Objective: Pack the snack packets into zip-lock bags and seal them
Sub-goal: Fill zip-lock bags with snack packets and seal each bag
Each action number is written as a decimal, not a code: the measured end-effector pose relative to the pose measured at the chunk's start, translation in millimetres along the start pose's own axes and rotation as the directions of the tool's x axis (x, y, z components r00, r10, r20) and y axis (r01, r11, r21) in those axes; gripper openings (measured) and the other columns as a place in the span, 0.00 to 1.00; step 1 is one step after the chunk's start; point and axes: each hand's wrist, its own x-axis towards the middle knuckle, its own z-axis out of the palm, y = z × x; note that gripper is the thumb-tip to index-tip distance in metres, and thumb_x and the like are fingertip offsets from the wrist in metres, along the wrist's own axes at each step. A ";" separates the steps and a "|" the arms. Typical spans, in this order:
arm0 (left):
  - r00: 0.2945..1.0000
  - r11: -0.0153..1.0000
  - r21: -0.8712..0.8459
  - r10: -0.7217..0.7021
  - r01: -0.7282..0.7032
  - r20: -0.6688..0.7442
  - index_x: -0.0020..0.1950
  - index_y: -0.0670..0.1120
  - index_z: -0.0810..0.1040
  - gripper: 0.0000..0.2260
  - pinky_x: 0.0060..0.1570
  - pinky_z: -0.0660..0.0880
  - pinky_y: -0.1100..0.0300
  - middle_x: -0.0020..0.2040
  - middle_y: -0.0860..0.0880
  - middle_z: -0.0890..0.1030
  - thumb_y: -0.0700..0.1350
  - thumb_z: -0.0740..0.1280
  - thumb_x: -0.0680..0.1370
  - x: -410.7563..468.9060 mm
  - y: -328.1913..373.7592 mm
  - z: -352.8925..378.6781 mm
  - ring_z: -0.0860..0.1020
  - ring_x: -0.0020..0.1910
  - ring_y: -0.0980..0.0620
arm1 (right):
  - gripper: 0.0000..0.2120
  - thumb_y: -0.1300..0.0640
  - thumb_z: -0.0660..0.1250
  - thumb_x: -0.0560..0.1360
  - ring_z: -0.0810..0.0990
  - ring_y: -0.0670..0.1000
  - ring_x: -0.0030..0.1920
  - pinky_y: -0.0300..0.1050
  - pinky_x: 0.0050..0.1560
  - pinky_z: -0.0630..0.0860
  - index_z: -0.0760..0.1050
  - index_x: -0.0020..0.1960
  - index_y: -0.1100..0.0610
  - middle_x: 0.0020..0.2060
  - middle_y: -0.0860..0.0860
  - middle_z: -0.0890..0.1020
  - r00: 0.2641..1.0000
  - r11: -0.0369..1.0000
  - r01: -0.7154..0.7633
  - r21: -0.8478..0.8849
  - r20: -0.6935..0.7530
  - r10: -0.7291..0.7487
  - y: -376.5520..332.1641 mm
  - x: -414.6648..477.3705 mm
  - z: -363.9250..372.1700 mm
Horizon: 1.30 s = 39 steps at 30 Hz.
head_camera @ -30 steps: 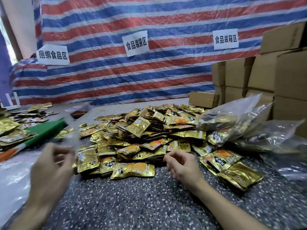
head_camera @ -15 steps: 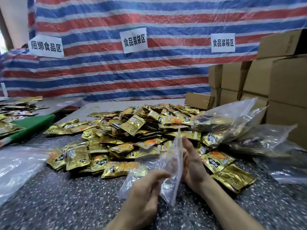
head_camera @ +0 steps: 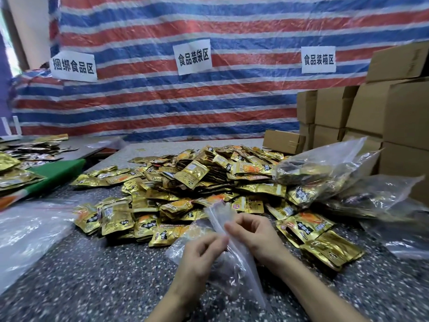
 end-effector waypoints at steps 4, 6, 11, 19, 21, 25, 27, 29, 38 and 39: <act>0.996 0.998 0.048 -0.027 0.031 -0.088 0.36 0.45 0.83 0.11 0.29 0.75 0.61 0.33 0.46 0.81 0.51 0.76 0.72 2.2 -1.7 1.1 0.78 0.31 0.51 | 0.20 0.45 0.71 0.74 0.73 0.49 0.32 0.42 0.36 0.70 0.75 0.36 0.61 0.30 0.51 0.76 0.992 0.994 0.072 -0.079 -0.093 -0.080 2.4 -0.8 4.8; 0.988 0.998 -0.010 -0.067 0.066 -0.140 0.32 0.45 0.81 0.10 0.26 0.75 0.60 0.32 0.43 0.81 0.49 0.76 0.70 2.3 -2.7 0.2 0.78 0.28 0.49 | 0.25 0.35 0.71 0.70 0.71 0.45 0.31 0.39 0.33 0.69 0.74 0.37 0.58 0.29 0.46 0.75 0.956 0.983 0.109 -0.144 -0.256 -0.144 1.4 -2.7 2.8; 0.969 0.995 -0.047 -0.092 0.083 -0.231 0.25 0.44 0.76 0.16 0.28 0.72 0.59 0.26 0.40 0.77 0.46 0.82 0.63 9.0 -5.8 -3.9 0.74 0.25 0.48 | 0.21 0.34 0.77 0.64 0.73 0.46 0.33 0.39 0.35 0.69 0.77 0.34 0.50 0.30 0.47 0.78 0.993 0.981 0.047 -0.189 0.112 -0.026 -11.7 -11.2 -2.2; 0.975 0.982 -0.157 -0.132 0.104 -0.178 0.25 0.44 0.75 0.14 0.22 0.68 0.63 0.25 0.42 0.72 0.41 0.79 0.63 21.0 24.1 -30.6 0.69 0.22 0.51 | 0.13 0.55 0.74 0.71 0.68 0.48 0.22 0.37 0.22 0.64 0.76 0.31 0.57 0.24 0.54 0.72 0.999 0.999 0.031 -0.008 0.013 -0.031 -60.0 -11.6 -18.0; 0.982 0.994 -0.028 -0.111 0.108 -0.153 0.25 0.45 0.74 0.15 0.24 0.70 0.62 0.26 0.44 0.73 0.41 0.80 0.63 22.6 45.1 -45.9 0.70 0.24 0.51 | 0.17 0.63 0.71 0.74 0.64 0.48 0.20 0.35 0.20 0.60 0.72 0.29 0.59 0.24 0.56 0.68 0.983 0.999 0.026 0.028 -0.184 -0.021 -69.0 -9.9 -35.7; 0.996 0.952 0.294 -0.085 0.085 -0.013 0.28 0.47 0.75 0.12 0.34 0.72 0.65 0.30 0.45 0.77 0.44 0.73 0.71 30.8 80.5 -57.6 0.75 0.31 0.53 | 0.20 0.66 0.71 0.73 0.61 0.48 0.19 0.35 0.23 0.56 0.69 0.26 0.57 0.19 0.52 0.66 0.988 0.998 -0.056 -0.035 -0.147 0.050 -82.1 -8.4 -50.2; 1.000 0.930 0.368 0.022 -0.012 -0.022 0.31 0.48 0.74 0.14 0.40 0.75 0.64 0.37 0.45 0.81 0.37 0.70 0.75 38.8 90.7 -55.6 0.79 0.37 0.49 | 0.20 0.59 0.76 0.69 0.61 0.48 0.20 0.35 0.23 0.56 0.69 0.24 0.54 0.20 0.51 0.65 0.991 0.992 -0.128 -0.013 -0.046 0.127 -87.5 -7.3 -46.6; 0.993 0.949 0.298 0.116 -0.102 -0.028 0.37 0.44 0.70 0.13 0.43 0.80 0.57 0.45 0.45 0.83 0.28 0.66 0.73 48.7 95.7 -50.2 0.83 0.44 0.47 | 0.19 0.56 0.77 0.65 0.59 0.47 0.20 0.35 0.22 0.57 0.68 0.24 0.53 0.20 0.50 0.65 0.982 0.982 -0.187 0.022 -0.005 0.188 -90.8 -2.2 -44.5; 0.817 0.707 0.430 0.557 -0.562 0.152 0.53 0.58 0.81 0.09 0.63 0.75 0.47 0.72 0.54 0.71 0.58 0.68 0.76 77.2 32.4 -45.2 0.74 0.69 0.54 | 0.15 0.58 0.71 0.73 0.61 0.45 0.18 0.32 0.19 0.58 0.68 0.33 0.56 0.21 0.49 0.63 0.921 0.916 -0.350 0.198 -0.103 0.374 -72.9 46.4 -42.7; 0.803 0.676 0.466 0.578 -0.571 0.145 0.51 0.56 0.81 0.06 0.63 0.75 0.44 0.71 0.56 0.71 0.54 0.68 0.76 76.0 21.1 -47.3 0.74 0.68 0.53 | 0.18 0.53 0.72 0.73 0.62 0.45 0.18 0.33 0.19 0.59 0.69 0.29 0.55 0.21 0.50 0.66 0.934 0.931 -0.338 0.136 -0.076 0.350 -68.9 48.7 -46.0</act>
